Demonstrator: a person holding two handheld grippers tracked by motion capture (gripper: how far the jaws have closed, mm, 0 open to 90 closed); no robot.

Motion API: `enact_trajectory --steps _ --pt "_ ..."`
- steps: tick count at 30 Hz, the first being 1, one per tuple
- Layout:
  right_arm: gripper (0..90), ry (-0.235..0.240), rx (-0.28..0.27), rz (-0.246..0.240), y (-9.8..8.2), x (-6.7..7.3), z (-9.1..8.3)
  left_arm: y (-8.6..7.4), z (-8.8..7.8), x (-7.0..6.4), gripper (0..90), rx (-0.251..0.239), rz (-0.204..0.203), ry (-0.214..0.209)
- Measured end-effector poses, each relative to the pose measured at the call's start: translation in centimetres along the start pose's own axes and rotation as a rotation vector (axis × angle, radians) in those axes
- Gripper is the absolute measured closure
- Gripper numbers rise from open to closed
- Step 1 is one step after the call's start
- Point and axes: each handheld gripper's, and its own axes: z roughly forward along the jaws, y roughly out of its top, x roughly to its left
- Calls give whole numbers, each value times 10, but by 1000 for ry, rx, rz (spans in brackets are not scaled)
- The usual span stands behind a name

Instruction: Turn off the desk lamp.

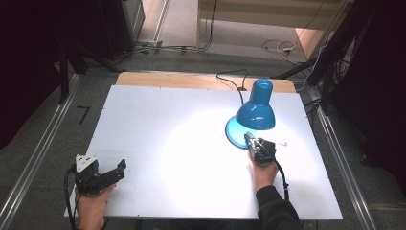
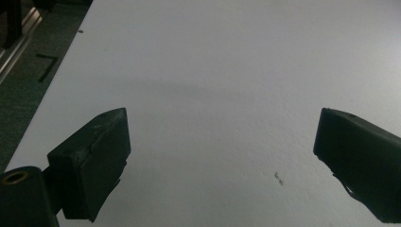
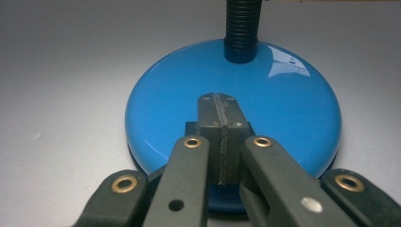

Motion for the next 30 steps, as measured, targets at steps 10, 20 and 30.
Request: enact_trajectory --steps 10,20,30 --pt "882 -14 -11 -17 1 1 3 0 0 -1 54 -1 1 -1" --pt "883 -36 1 -5 4 0 8 0 0 -1 54 -1 0 -3" --pt "881 -37 -4 -2 5 0 9 0 -1 0 54 1 0 -4"
